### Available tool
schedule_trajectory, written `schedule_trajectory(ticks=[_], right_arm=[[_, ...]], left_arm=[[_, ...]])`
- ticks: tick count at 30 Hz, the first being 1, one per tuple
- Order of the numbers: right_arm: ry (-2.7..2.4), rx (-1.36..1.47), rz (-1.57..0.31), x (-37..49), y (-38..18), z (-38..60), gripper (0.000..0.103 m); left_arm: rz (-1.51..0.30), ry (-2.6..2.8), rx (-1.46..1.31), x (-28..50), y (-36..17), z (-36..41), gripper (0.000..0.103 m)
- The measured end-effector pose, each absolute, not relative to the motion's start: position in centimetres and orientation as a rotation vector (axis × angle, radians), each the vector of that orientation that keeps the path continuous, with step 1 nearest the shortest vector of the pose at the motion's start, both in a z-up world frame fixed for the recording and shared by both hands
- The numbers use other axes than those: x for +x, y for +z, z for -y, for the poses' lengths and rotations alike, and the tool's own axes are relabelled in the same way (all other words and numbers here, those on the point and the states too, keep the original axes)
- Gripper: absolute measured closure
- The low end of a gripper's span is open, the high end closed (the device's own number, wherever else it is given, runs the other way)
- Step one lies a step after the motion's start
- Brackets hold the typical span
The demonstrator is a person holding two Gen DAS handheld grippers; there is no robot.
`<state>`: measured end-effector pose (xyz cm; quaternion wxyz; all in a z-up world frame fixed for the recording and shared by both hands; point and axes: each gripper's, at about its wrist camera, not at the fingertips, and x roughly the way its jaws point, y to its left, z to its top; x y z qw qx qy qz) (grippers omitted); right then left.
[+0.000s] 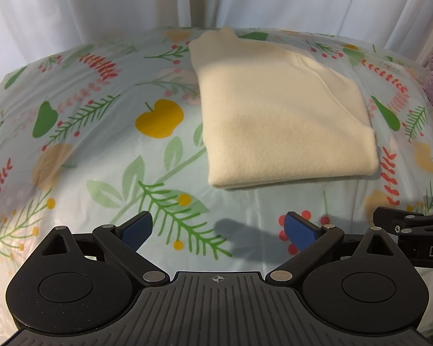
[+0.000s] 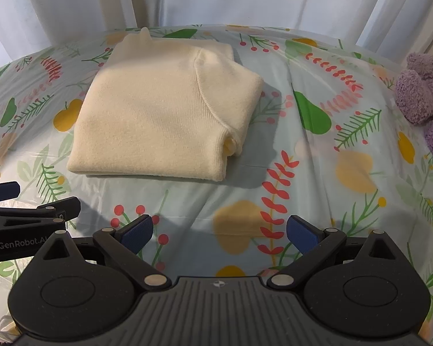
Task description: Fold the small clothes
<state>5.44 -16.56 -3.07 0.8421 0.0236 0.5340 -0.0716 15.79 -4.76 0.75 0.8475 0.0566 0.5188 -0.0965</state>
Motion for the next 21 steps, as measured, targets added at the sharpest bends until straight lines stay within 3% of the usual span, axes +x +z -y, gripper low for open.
schedule_trajectory(ticks=[21], right_arm=[[-0.164,0.049,-1.122,5.54,-3.11,16.84,0.004]], left_arm=[[-1.111,-0.205,0.111,16.0,0.35,5.23,0.002]])
